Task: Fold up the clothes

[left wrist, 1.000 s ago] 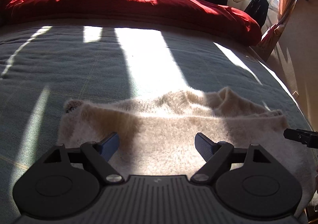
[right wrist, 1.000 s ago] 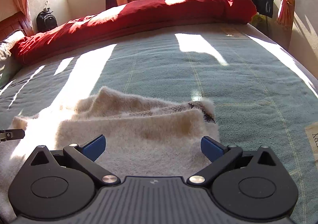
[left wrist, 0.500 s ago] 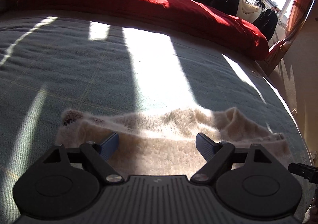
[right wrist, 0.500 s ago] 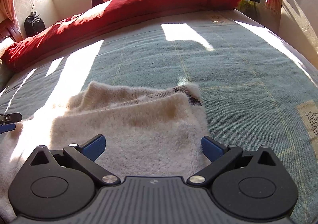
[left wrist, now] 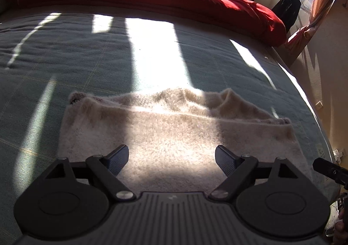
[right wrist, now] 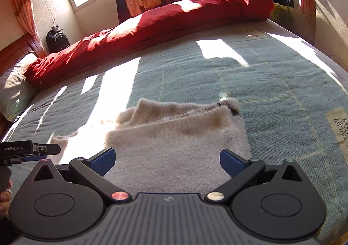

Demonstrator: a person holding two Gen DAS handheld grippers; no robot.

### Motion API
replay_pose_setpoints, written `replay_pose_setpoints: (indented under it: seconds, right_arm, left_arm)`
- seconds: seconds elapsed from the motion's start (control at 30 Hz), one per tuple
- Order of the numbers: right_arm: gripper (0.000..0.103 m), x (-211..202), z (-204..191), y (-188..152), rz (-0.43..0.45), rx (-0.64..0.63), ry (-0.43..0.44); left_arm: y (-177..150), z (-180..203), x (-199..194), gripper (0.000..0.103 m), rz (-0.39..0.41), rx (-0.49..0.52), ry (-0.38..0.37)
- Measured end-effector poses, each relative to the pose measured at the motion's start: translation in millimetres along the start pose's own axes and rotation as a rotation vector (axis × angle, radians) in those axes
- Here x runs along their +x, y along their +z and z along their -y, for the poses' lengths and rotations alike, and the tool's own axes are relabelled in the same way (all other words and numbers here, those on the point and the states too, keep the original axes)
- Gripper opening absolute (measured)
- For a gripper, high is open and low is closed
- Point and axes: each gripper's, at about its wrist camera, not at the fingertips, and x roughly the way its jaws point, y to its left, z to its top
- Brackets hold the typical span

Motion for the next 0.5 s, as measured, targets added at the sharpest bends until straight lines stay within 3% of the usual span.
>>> replay_pose_setpoints:
  seconds: [0.1,0.23,0.33,0.5]
  right_arm:
    - [0.103,-10,-8,0,0.004,-0.006,0.039]
    - [0.103,-10,-14,9,0.020,-0.015,0.043]
    - [0.103,2,-15,11,0.014,-0.013,0.028]
    - [0.103,35,-10,3,-0.049,-0.017,0.026]
  left_arm:
    - [-2,4,-8,0.086,0.022,0.003,-0.047]
    - [17,0,-3,0.086,0.048,-0.050,-0.179]
    - [39,-2,21,0.087,0.030,-0.114,-0.275]
    - [72,-2,96,0.087,-0.054,-0.191,-0.362]
